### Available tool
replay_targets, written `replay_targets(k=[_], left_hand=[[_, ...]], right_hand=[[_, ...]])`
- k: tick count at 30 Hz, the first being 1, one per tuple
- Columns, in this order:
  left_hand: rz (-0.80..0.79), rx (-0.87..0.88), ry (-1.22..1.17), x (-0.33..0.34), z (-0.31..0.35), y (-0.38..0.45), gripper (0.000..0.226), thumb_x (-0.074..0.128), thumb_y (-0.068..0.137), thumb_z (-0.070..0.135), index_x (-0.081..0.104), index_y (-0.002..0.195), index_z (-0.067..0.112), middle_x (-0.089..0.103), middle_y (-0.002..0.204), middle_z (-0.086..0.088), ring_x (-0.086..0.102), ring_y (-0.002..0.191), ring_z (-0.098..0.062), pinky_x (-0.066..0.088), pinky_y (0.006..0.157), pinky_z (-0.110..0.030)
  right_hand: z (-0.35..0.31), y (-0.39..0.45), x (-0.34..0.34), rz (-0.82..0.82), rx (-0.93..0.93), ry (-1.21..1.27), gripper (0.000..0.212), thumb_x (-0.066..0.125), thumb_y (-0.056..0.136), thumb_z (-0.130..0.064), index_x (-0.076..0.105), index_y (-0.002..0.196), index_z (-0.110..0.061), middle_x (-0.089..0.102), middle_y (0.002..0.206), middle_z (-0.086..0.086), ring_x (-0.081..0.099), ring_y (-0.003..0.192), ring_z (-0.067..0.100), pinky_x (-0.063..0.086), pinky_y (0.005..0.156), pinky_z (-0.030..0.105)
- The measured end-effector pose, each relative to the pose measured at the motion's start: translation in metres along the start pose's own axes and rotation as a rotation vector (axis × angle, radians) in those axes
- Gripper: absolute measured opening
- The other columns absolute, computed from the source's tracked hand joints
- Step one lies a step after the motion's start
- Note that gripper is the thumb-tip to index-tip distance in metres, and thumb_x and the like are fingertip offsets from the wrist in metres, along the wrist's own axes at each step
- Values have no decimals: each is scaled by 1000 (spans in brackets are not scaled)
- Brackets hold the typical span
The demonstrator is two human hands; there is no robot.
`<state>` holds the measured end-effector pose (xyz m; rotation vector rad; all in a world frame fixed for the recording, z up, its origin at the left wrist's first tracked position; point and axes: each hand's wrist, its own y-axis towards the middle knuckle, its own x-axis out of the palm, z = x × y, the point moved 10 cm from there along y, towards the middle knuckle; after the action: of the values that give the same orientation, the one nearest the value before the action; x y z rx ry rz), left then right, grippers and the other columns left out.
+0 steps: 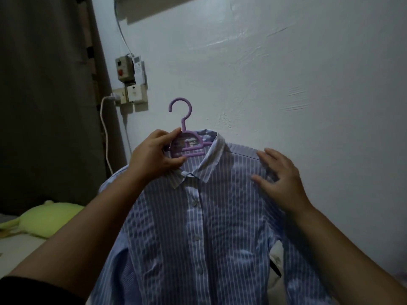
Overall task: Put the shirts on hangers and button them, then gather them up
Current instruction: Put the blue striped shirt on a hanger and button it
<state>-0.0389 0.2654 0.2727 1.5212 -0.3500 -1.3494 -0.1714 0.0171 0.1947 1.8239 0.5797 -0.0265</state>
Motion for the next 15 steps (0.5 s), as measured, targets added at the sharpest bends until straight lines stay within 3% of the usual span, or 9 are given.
replay_targets(k=[2, 6, 9, 15], left_hand=[[-8, 4, 23, -3, 1, 0, 77, 77, 78, 30, 38, 145, 26, 49, 125, 0, 50, 99, -9, 48, 84, -27], [20, -1, 102, -13, -4, -2, 78, 75, 79, 33, 36, 146, 28, 51, 125, -1, 52, 102, -12, 51, 86, -33], [16, -38, 228, -11, -16, -2, 77, 72, 81, 41, 33, 147, 32, 50, 125, 1, 50, 100, -10, 51, 81, -31], [13, -234, 323, 0, -75, -2, 76, 67, 81, 51, 30, 147, 39, 46, 122, 5, 51, 102, -13, 51, 75, -30]], right_hand=[[-7, 6, 17, -69, -79, -161, 70, 63, 76, -50, 45, 139, -24, 44, 143, 2, 33, 131, 17, 23, 103, 38], [-4, 19, 34, -90, -103, -314, 73, 47, 80, -58, 42, 141, -17, 43, 145, 5, 37, 135, 24, 27, 104, 49], [4, 25, 60, -151, -71, -393, 75, 29, 83, -62, 37, 144, -18, 34, 151, 3, 28, 141, 24, 22, 108, 51], [15, 26, 141, -335, 36, -356, 69, 34, 93, -56, 15, 150, -24, 5, 159, -1, 2, 146, 18, 7, 115, 43]])
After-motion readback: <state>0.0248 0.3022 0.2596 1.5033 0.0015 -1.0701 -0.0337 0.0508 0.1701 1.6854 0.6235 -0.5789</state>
